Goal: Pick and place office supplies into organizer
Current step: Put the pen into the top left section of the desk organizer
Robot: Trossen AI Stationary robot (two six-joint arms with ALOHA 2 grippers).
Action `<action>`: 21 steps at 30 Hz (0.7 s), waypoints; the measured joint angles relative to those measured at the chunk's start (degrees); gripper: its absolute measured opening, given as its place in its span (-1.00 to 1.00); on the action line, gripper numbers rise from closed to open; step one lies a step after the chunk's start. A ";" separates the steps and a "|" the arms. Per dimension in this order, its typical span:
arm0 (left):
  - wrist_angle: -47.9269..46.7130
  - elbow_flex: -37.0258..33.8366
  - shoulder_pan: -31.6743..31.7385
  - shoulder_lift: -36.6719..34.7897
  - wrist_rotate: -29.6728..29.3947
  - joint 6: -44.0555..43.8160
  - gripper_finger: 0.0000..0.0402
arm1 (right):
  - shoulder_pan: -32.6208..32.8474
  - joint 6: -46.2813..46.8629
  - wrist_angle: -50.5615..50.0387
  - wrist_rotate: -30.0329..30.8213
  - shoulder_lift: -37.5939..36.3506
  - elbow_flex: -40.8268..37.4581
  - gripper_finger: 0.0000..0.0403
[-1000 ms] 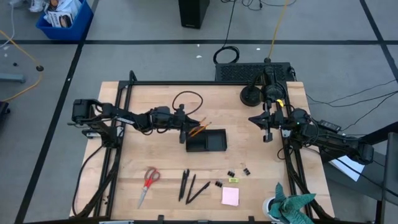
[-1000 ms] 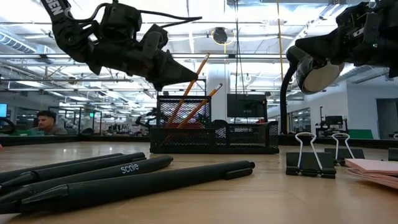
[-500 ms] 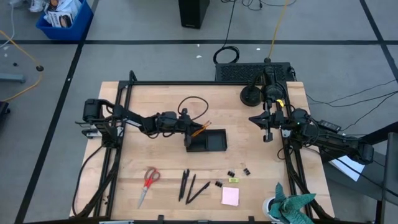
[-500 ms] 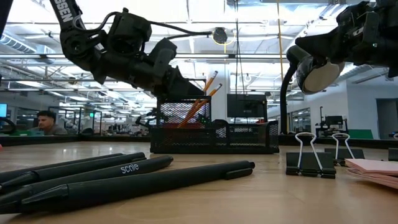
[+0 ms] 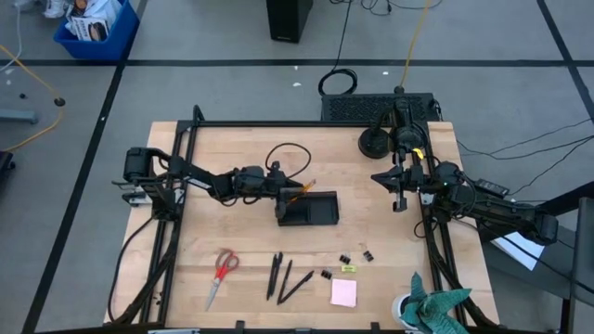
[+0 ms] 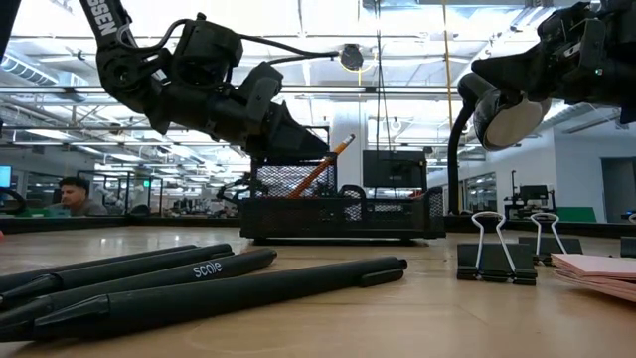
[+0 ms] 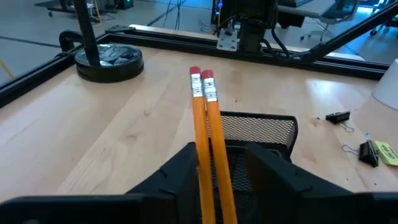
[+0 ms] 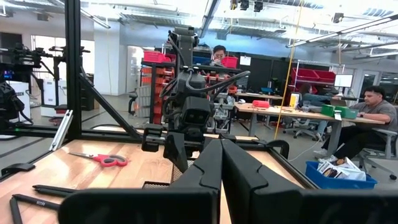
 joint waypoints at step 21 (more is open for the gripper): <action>-66.37 29.75 -19.71 -10.53 -27.28 -5.10 -0.15 | 0.00 -0.04 0.26 -0.20 0.62 0.00 -1.00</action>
